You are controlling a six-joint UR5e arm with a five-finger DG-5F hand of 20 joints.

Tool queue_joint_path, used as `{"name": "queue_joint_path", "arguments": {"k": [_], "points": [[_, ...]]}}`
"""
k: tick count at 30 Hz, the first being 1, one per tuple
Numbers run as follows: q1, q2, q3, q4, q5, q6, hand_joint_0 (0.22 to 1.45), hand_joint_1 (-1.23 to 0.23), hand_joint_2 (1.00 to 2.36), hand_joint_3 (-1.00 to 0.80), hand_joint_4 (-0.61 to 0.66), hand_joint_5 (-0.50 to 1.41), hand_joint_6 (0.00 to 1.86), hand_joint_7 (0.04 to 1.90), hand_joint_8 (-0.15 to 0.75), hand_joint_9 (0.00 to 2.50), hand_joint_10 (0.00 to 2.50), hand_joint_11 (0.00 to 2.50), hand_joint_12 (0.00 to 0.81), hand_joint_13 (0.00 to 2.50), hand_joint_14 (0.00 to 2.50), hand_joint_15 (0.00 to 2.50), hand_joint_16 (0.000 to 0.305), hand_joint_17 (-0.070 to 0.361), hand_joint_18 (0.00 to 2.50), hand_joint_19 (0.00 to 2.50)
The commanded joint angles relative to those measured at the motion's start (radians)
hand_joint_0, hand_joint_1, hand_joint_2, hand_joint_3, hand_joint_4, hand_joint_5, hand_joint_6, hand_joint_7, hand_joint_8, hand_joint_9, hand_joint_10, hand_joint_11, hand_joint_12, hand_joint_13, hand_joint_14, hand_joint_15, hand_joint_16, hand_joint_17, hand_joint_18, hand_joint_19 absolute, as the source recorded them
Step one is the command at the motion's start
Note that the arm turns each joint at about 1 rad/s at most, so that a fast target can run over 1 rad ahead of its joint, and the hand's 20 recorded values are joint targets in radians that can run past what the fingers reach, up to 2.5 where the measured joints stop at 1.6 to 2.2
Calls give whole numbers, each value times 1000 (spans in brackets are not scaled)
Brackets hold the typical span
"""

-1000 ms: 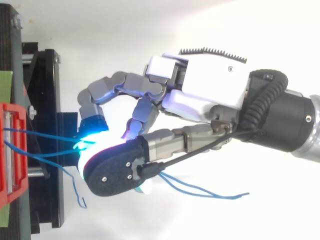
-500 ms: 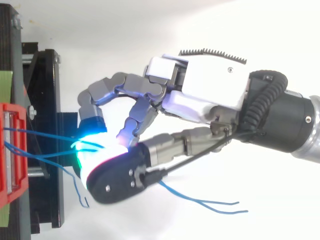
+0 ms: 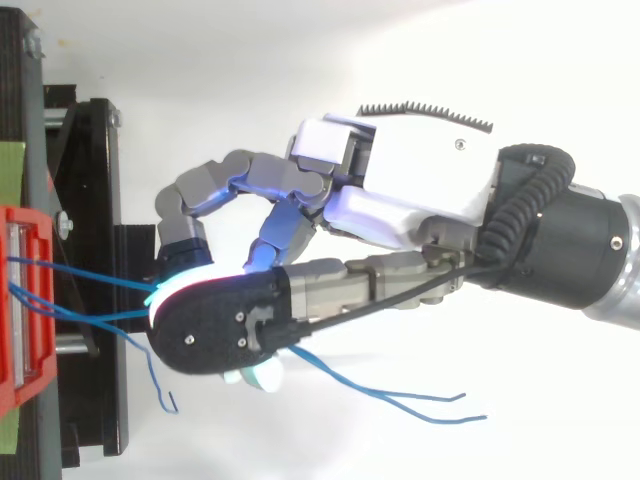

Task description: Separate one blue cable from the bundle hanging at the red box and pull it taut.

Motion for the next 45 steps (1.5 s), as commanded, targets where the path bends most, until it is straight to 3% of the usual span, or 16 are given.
{"name": "queue_joint_path", "arguments": {"k": [1, 4, 9, 22, 25, 32, 34, 35, 39, 43, 45], "points": [[2, 0, 0, -1, 0, 0, 602, -759, 1024, -78, 133, -186, 848, 1347, 341, 1220, 26, 998, 413, 1137, 21, 650, 52, 118, 978, 726], [2, 0, 0, 0, 0, 0, 617, -775, 1023, -113, 84, -197, 852, 1329, 319, 1194, 28, 1016, 395, 1111, 23, 650, 50, 112, 946, 732], [5, 0, 0, 2, 0, 0, 644, -774, 1010, -381, 97, -195, 851, 1310, 312, 1220, 26, 1013, 387, 1115, 23, 636, 49, 110, 955, 726], [9, 0, 0, -1, 2, 0, 565, -615, 1000, -500, 134, -182, 841, 1281, 326, 1243, 26, 1010, 400, 1129, 21, 641, 50, 113, 975, 728], [11, 0, 0, -1, 2, 0, 591, -651, 1000, -500, 135, -179, 838, 1294, 326, 1251, 27, 999, 398, 1132, 21, 641, 49, 111, 970, 734], [11, 0, 0, -1, 2, 0, 684, -863, 1018, -267, 92, -211, 870, 1343, 307, 1111, 26, 989, 385, 1060, 23, 625, 49, 111, 916, 677], [11, 0, -2, -1, 2, 0, 717, -880, 1012, -350, 128, -218, 870, 1300, 299, 1055, 26, 988, 385, 1030, 22, 617, 49, 111, 904, 654], [11, 0, 0, -1, 2, 0, 699, -874, 1000, -500, 134, -217, 870, 1278, 299, 1056, 26, 983, 380, 1026, 23, 614, 49, 111, 901, 660], [11, 0, 0, -1, 2, 0, 531, -703, 1000, -500, 153, -195, 857, 1254, 324, 1149, 25, 977, 399, 1084, 21, 623, 51, 115, 943, 679], [11, 0, -6, 3, 0, 0, 519, -520, 1000, -500, 156, -173, 835, 1260, 336, 1235, 25, 959, 405, 1125, 22, 620, 52, 117, 991, 697], [12, 0, -6, 3, 0, 0, 605, -452, 1000, -500, 133, -165, 827, 1295, 324, 1257, 26, 963, 394, 1135, 22, 637, 48, 108, 963, 728]]}}
